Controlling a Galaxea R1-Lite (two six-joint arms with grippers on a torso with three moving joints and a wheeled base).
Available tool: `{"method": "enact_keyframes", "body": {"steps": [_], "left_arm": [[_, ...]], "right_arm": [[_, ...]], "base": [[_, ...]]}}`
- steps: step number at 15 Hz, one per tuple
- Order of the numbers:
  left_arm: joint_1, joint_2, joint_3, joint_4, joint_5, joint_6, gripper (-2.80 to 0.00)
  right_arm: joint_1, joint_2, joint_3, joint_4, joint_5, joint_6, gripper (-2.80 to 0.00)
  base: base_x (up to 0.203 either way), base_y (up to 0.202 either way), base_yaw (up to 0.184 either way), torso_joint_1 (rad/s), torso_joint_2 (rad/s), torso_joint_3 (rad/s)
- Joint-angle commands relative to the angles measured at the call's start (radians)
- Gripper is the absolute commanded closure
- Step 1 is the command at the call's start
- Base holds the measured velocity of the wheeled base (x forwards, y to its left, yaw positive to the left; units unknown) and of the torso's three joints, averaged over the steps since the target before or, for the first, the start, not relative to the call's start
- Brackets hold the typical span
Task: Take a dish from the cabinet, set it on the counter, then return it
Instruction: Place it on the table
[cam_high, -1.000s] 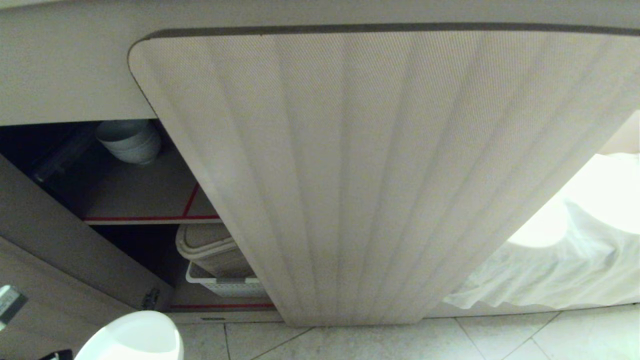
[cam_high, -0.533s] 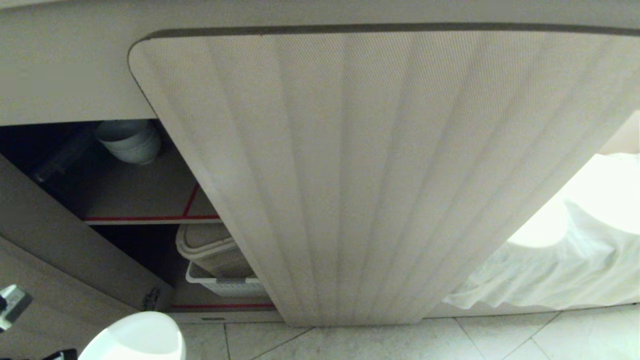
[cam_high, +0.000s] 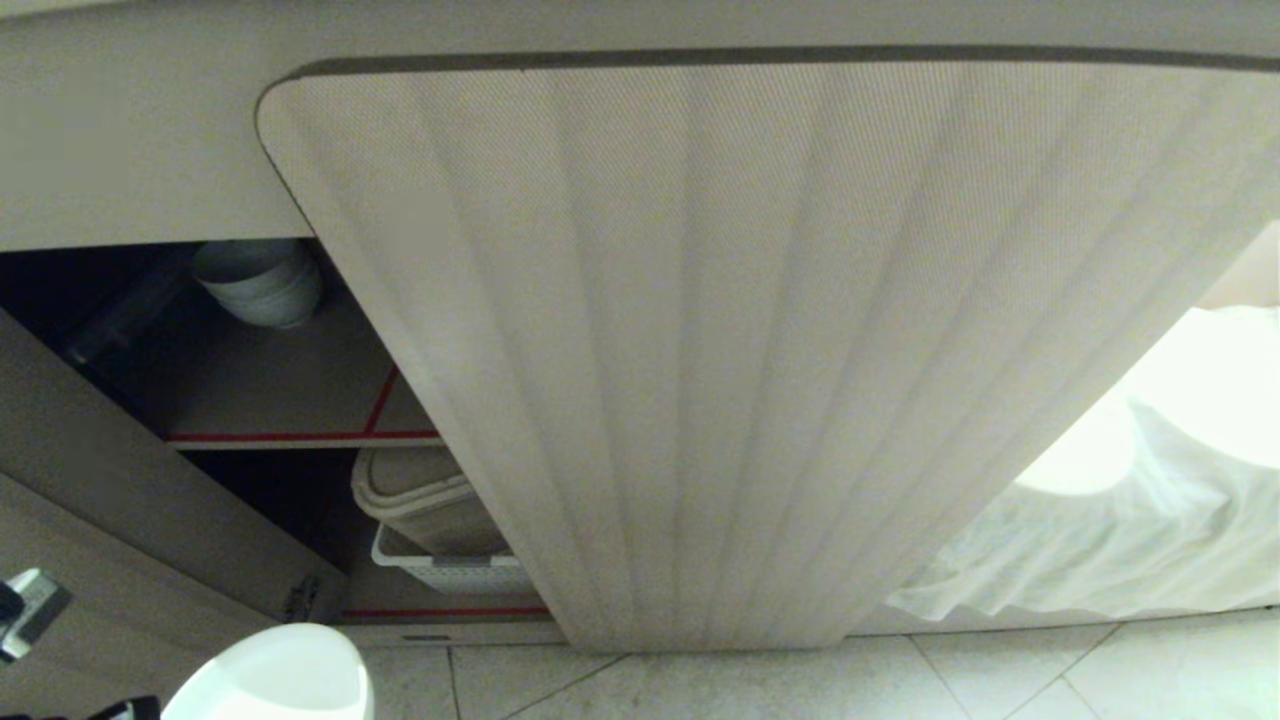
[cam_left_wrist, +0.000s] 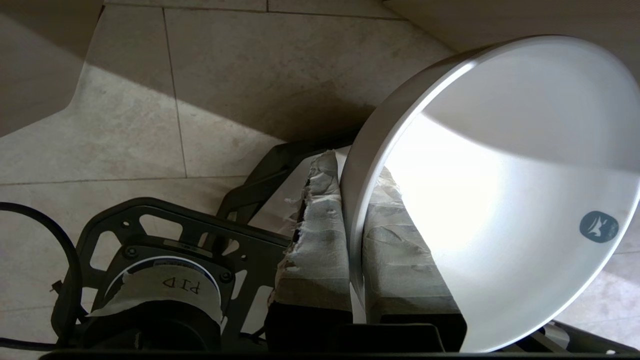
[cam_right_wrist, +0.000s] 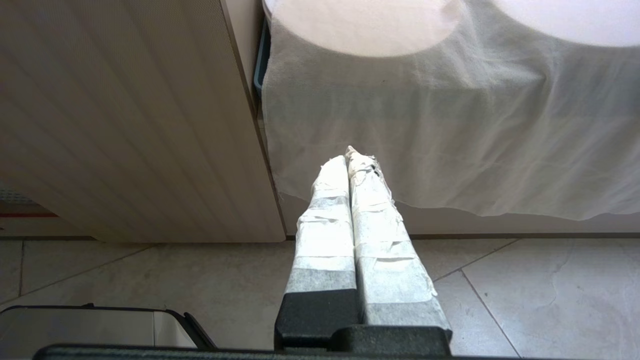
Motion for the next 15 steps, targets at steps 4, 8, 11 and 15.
{"method": "enact_keyframes", "body": {"steps": [4, 8, 11, 15], "left_arm": [[-0.005, 0.013, -0.001, 0.002, 0.001, -0.001, 0.0], [-0.008, 0.013, -0.003, 0.002, 0.001, -0.001, 0.0], [-0.009, 0.013, -0.005, 0.0, 0.001, 0.001, 0.0], [-0.017, 0.019, -0.005, 0.0, 0.001, 0.001, 0.0]], "right_arm": [[0.0, 0.0, 0.0, -0.001, 0.0, 0.0, 0.0], [0.0, 0.0, 0.0, 0.0, 0.0, 0.0, 0.0], [0.0, 0.0, 0.0, -0.001, 0.0, 0.0, 0.0], [0.0, 0.0, 0.0, -0.001, 0.0, 0.0, 0.0]], "base": [[0.0, 0.0, 0.0, 0.004, -0.01, -0.007], [0.0, 0.0, 0.0, 0.051, -0.22, -0.249], [0.0, 0.0, 0.0, 0.185, -0.55, -0.299], [0.0, 0.0, 0.0, 0.177, -0.48, -0.289]]}}
